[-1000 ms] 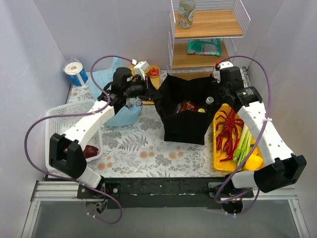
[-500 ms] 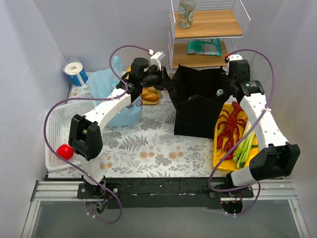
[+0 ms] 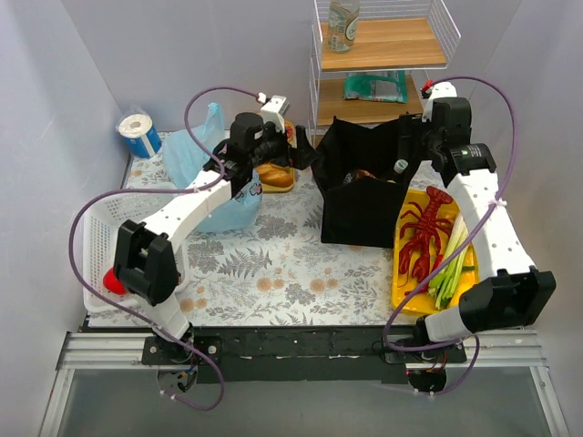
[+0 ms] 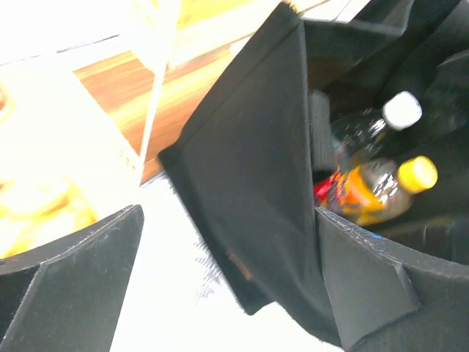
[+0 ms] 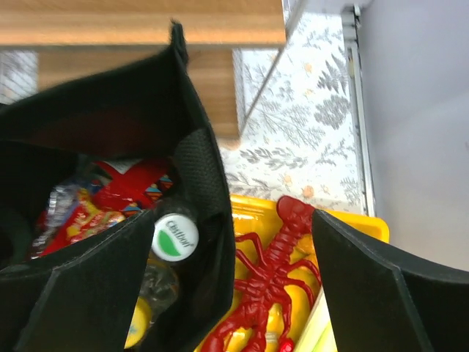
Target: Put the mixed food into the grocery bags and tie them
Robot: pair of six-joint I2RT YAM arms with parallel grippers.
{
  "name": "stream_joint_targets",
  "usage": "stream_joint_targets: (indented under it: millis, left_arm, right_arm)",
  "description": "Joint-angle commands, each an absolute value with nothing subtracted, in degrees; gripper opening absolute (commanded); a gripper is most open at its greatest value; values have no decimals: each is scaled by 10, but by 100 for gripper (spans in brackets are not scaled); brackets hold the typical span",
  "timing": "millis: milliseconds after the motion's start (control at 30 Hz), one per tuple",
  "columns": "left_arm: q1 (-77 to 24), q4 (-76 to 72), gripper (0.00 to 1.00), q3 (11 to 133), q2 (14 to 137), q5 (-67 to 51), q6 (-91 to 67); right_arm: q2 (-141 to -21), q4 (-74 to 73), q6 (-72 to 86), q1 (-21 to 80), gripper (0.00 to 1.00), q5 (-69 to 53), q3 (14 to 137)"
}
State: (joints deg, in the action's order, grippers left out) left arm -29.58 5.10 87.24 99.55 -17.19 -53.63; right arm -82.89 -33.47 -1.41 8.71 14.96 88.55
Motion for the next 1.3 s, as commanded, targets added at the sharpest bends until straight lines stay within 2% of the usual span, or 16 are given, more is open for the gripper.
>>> stream_joint_targets:
  millis: [0, 100, 200, 333, 600, 700, 800, 833, 867, 967, 1100, 1167, 1200, 1267]
  left_arm:
    - [-281, 58, 98, 795, 883, -103, -491]
    - [-260, 68, 98, 722, 812, -69, -490]
    - [-218, 112, 98, 701, 781, -107, -461]
    - [-191, 166, 98, 701, 822, -56, -438]
    - [-185, 184, 98, 758, 987, -95, -446]
    - [-184, 176, 98, 752, 1010, -111, -454]
    - [-192, 174, 85, 733, 1017, -137, -460]
    - [-196, 178, 76, 728, 1013, -146, -459]
    - [-203, 178, 64, 710, 1007, -151, -461]
    - [-255, 189, 47, 651, 956, -171, -431]
    - [-404, 217, 51, 559, 849, -177, -374]
    - [-428, 231, 53, 530, 784, -191, -385]
    - [-435, 234, 59, 506, 763, -187, -410]
    - [-436, 254, 60, 497, 719, -154, -428]
  right_arm:
    - [-773, -325, 11, 84, 95, 104, 918]
    - [-713, -270, 17, 85, 95, 76, 883]
    - [-634, -197, 51, 85, 98, 50, 825]
    - [-577, -177, 65, 84, 96, -52, 802]
    - [-528, -158, 134, 86, 89, -165, 723]
    - [-535, -154, 140, 85, 88, -195, 719]
    - [-546, -163, 140, 86, 84, -222, 729]
    - [-546, -161, 141, 87, 84, -226, 728]
    - [-546, -160, 141, 87, 83, -228, 726]
    - [-548, -168, 136, 92, 81, -245, 735]
    - [-557, -199, 115, 141, 80, -209, 768]
    - [-571, -201, 104, 198, 81, -178, 774]
    - [-579, -203, 100, 219, 81, -152, 785]
    - [-609, -210, 92, 280, 81, -130, 798]
